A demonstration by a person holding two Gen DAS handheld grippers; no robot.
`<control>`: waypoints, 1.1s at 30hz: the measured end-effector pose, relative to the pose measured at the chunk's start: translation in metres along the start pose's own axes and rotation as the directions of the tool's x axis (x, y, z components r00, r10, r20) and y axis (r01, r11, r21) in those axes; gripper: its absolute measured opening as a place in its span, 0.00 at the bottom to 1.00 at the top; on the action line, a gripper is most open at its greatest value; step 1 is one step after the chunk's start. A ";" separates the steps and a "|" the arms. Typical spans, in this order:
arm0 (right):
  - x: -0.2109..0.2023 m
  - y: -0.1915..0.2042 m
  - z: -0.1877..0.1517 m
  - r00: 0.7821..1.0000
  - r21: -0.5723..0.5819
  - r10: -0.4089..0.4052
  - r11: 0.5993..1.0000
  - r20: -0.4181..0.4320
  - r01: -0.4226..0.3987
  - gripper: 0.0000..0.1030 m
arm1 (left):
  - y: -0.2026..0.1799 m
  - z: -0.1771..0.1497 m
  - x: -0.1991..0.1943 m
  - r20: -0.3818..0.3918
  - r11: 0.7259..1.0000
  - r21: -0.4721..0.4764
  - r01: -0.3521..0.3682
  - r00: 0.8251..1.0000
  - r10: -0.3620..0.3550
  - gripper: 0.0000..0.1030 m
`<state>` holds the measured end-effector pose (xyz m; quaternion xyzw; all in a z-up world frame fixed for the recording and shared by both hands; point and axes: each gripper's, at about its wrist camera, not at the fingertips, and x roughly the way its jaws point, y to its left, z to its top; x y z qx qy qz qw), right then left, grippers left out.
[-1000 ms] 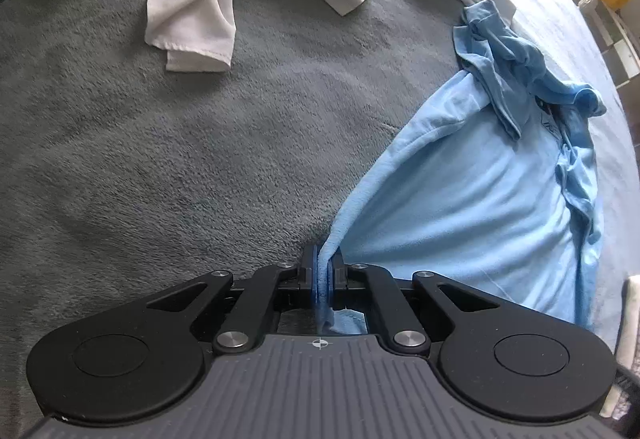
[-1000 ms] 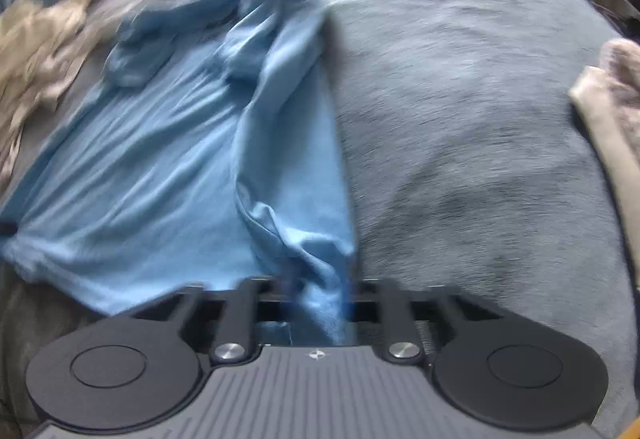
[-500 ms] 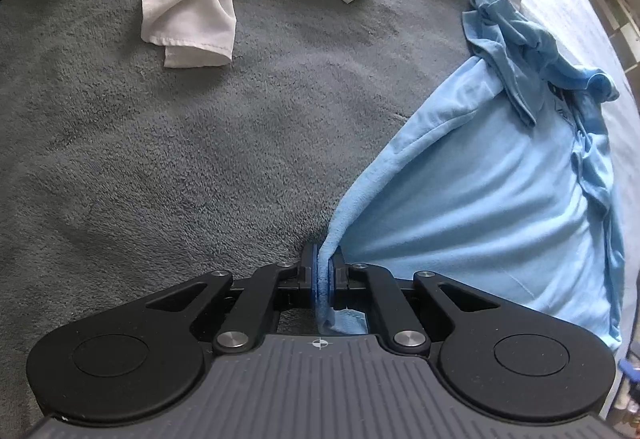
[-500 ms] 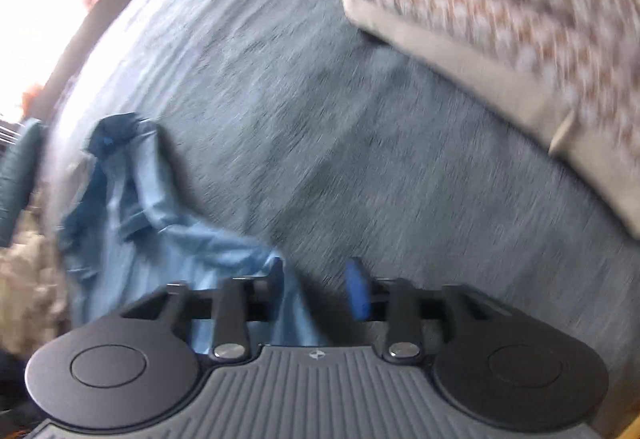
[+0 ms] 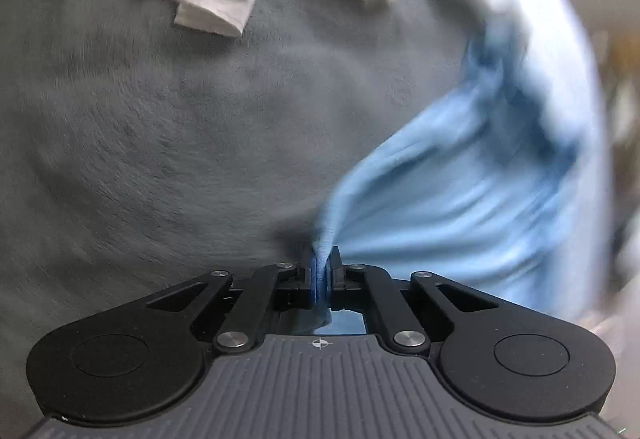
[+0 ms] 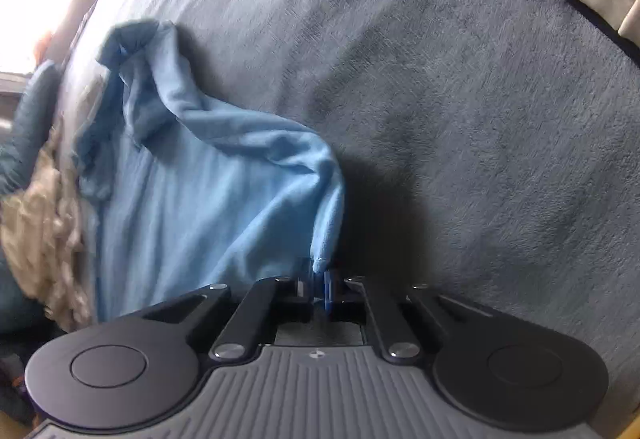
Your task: Fold clothes
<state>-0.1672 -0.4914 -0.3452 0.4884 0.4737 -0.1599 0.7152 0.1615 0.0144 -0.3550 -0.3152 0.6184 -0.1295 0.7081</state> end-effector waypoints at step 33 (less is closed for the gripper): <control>-0.048 -0.028 -0.030 0.945 -0.080 -0.261 0.965 -0.198 0.250 0.04 | 0.035 -0.084 -0.048 -0.149 0.876 0.423 -0.233 0.935 0.321 0.02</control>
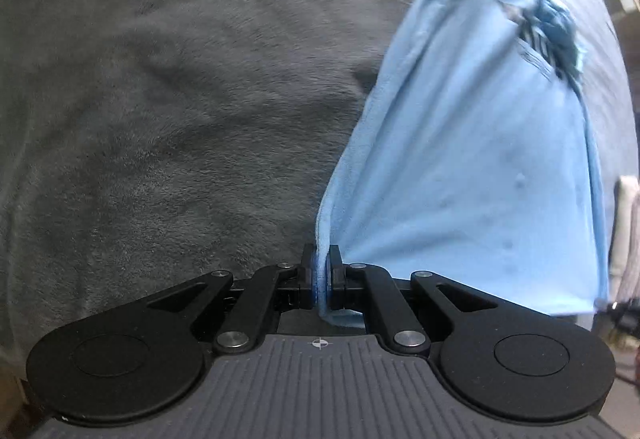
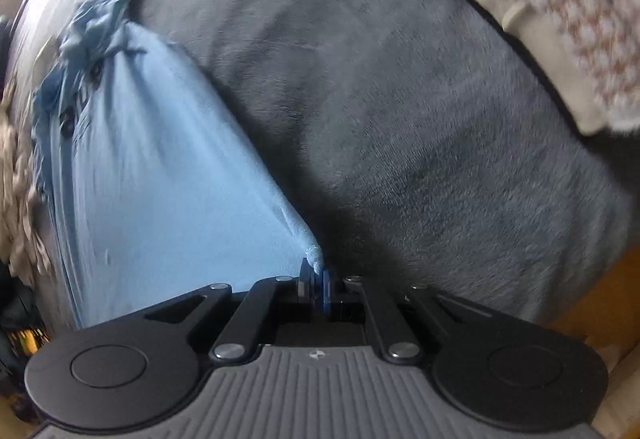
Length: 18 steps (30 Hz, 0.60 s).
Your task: Fold clothes
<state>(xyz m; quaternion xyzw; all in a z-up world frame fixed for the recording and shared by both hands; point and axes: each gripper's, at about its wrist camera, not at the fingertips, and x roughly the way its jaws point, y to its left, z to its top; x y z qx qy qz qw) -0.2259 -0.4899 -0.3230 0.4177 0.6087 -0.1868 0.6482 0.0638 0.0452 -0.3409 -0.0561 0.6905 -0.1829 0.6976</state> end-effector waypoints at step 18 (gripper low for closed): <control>0.044 0.008 0.016 0.967 -0.248 -0.248 0.941 -0.050 0.229 0.05 | -0.037 -0.032 0.045 -0.001 0.957 0.236 -0.171 0.984 0.176 0.12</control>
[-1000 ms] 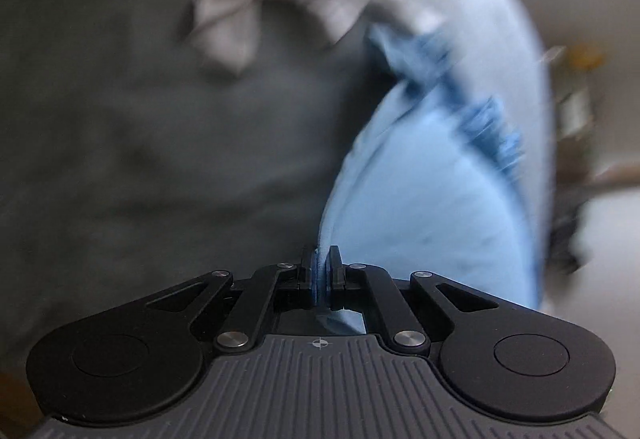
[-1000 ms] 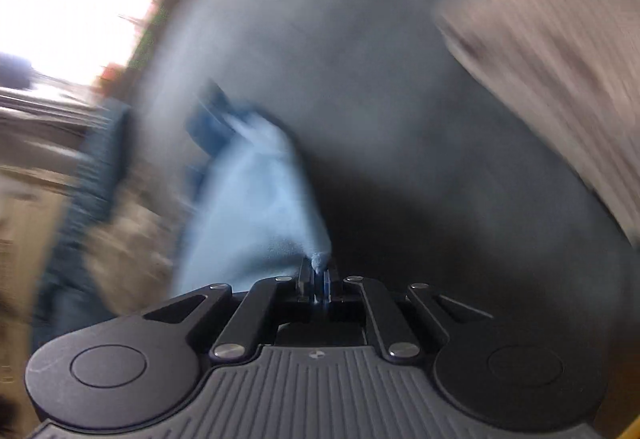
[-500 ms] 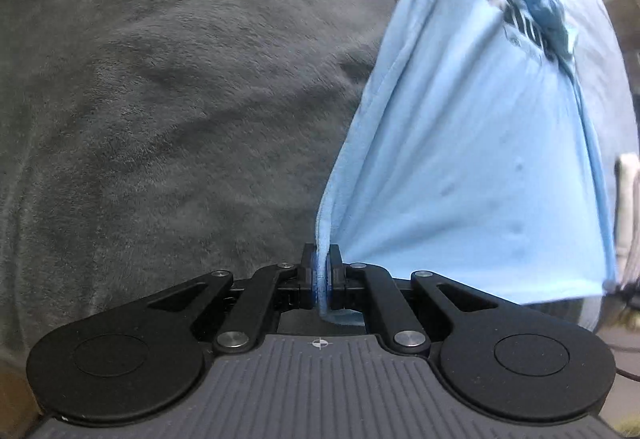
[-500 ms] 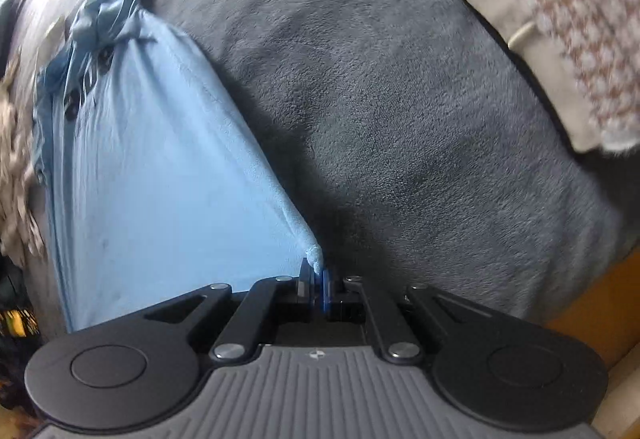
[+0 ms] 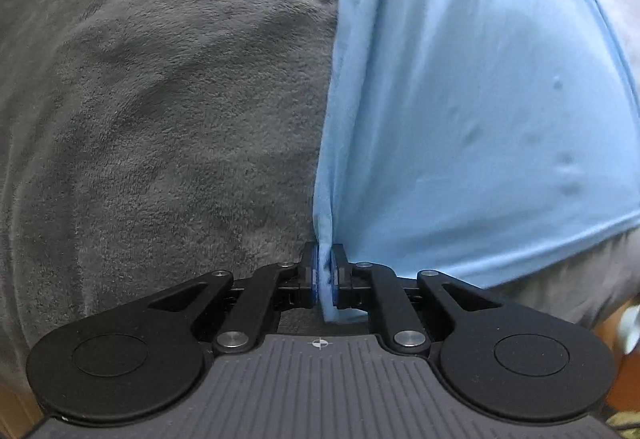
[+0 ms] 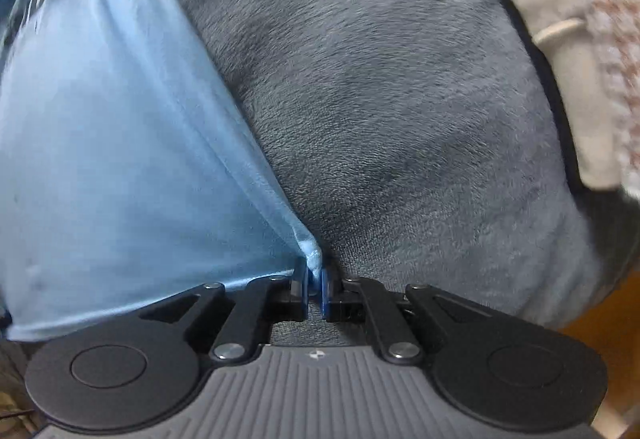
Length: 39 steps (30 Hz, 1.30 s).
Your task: Fold clothes
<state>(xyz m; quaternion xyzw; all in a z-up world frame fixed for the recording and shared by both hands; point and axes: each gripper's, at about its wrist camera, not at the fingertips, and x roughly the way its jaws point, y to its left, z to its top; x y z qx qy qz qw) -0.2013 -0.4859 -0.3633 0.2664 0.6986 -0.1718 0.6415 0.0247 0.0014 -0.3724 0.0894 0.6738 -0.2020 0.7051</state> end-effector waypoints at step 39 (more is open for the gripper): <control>-0.085 0.146 0.061 0.917 -0.567 0.077 0.805 0.392 0.175 0.25 | 0.020 0.107 -0.030 0.343 0.967 -0.135 0.217 0.926 -0.159 0.40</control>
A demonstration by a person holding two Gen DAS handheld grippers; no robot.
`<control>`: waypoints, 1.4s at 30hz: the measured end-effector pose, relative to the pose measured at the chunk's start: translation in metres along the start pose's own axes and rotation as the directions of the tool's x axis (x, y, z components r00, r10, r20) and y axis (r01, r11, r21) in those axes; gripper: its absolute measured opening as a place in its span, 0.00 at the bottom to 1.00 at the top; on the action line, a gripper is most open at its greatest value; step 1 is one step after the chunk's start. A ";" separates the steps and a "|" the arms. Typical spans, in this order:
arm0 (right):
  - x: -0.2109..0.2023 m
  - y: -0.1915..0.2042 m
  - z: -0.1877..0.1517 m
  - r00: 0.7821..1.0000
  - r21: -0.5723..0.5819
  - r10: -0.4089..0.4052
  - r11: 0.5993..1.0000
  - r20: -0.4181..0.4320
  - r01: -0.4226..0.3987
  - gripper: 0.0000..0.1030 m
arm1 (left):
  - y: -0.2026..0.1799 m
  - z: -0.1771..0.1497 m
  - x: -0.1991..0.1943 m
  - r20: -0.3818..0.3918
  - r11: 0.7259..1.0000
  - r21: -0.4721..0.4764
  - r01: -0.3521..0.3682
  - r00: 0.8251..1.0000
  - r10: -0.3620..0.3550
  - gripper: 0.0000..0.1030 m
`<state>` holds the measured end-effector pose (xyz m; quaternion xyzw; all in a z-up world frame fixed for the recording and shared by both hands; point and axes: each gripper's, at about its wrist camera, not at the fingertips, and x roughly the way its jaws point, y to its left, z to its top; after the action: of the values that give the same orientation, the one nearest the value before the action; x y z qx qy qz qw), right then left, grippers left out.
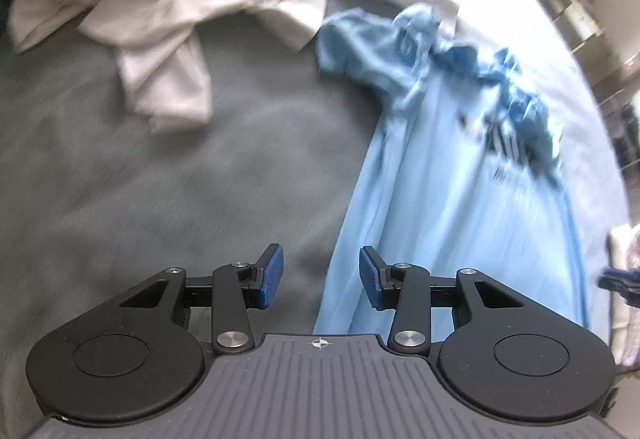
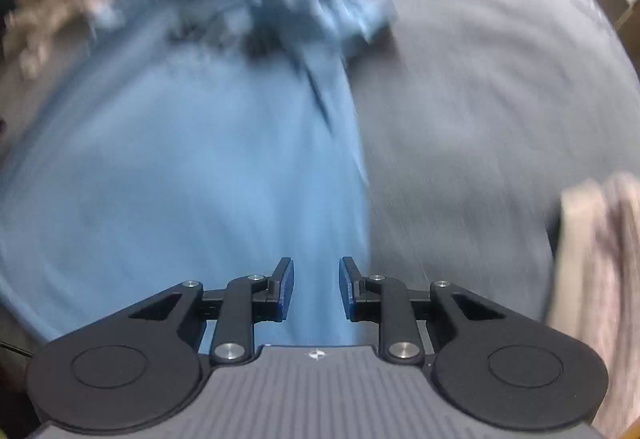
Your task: Fold clothes
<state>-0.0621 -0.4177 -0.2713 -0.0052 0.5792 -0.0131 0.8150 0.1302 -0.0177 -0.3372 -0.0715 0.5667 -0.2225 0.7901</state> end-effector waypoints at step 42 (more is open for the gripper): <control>0.128 -0.156 0.139 0.933 0.642 0.080 0.705 0.352 -0.302 0.05 | -0.236 0.132 0.164 0.086 0.918 0.367 0.150 0.977 -0.194 0.40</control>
<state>0.1091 -0.5781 -0.3428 0.3553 0.4007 -0.1399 0.8328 0.2310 -0.3175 -0.3462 0.0107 0.4595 -0.3859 0.7999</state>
